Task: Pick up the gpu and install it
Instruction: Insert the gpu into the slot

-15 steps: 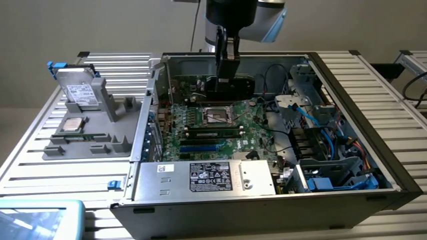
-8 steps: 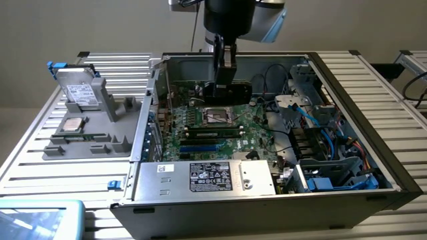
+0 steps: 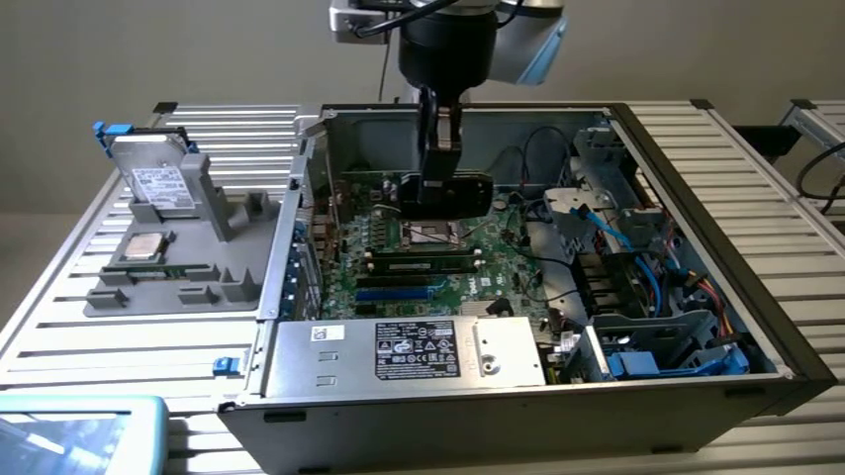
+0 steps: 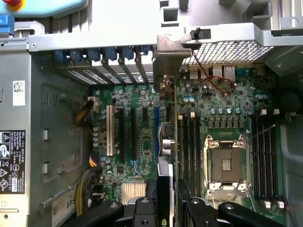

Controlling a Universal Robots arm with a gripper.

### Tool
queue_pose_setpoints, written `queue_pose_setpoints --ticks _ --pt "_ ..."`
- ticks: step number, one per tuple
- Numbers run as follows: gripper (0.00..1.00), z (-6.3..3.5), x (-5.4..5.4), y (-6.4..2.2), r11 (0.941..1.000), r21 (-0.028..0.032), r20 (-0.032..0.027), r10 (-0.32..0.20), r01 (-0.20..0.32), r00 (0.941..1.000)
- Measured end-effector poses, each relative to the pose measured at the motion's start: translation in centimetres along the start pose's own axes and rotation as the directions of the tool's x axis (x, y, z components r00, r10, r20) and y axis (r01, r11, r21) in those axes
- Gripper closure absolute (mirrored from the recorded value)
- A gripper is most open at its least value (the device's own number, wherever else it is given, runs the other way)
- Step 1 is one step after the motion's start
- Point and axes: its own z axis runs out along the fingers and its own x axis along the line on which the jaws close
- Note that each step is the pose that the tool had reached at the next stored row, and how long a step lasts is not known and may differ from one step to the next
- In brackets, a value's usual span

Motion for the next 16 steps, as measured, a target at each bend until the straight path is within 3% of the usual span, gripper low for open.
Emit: queue_pose_setpoints --ticks 7,16 --pt "0.72 0.81 0.0 0.90 1.0000 0.0030 0.0000 0.000 0.000 1.0000" --pt "0.72 2.29 0.2 1.26 1.0000 0.0033 0.0002 0.000 0.000 1.0000"
